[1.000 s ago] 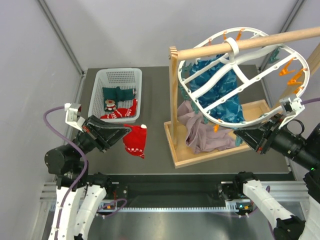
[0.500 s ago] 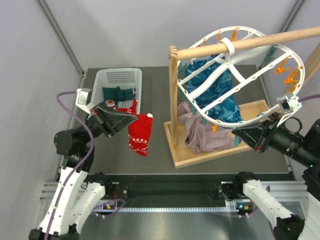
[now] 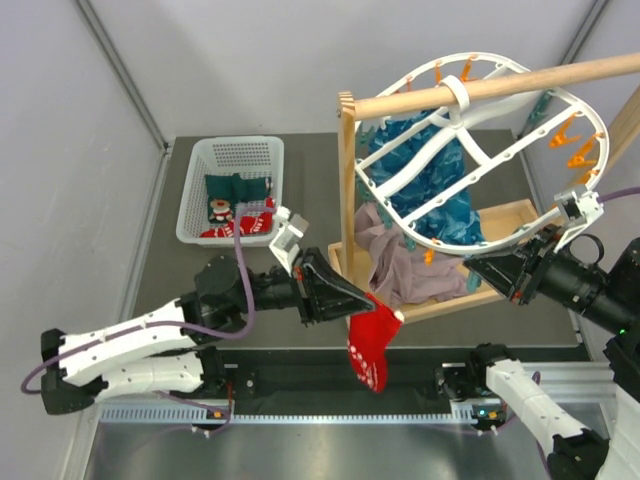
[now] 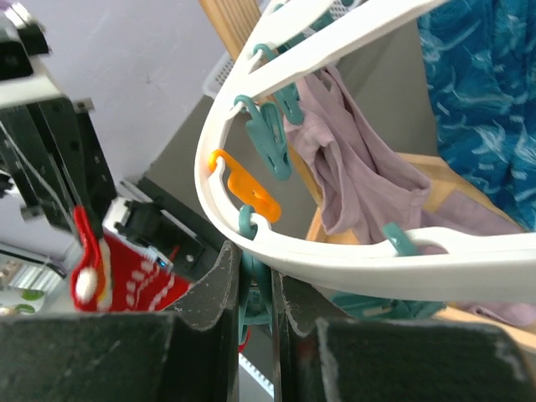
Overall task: Clip the socks to the hanger
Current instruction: Clamp the sock onto the hanger.
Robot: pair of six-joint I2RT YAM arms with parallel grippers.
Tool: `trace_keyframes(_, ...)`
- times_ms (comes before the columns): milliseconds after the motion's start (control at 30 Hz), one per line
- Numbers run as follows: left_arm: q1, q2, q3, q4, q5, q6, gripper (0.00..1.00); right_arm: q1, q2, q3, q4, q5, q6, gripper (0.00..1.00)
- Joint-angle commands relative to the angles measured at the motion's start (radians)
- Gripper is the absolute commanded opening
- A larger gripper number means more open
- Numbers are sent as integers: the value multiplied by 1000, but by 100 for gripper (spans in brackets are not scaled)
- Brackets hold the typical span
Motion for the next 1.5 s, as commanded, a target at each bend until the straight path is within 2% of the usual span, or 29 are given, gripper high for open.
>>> trace_keyframes(0,-108,121,-13,218,-83,79,0,20,5,-23,84,-79,54,0)
trace_keyframes(167,-188,319,96,379,-84,79,0,18,-35,-71,201,-190,139,0)
trace_keyframes(367,-228,445,199,402,-158,124,0,20,-39,-57,196,-199,152,0)
trace_keyframes(600,-226,457,256,372,-178,151,0,18,-53,-71,189,-205,142,0)
trace_keyframes(700,-226,456,244,419,-204,150,0,18,-59,-75,190,-210,143,0)
trace_keyframes(933,-226,450,285,321,-224,187,0,18,-58,-52,186,-210,154,0)
trace_keyframes(1233,-225,393,259,234,-296,199,0,18,-50,-34,161,-207,137,0)
trace_keyframes(1467,-222,372,250,231,-312,185,0,18,-38,-29,127,-218,119,0)
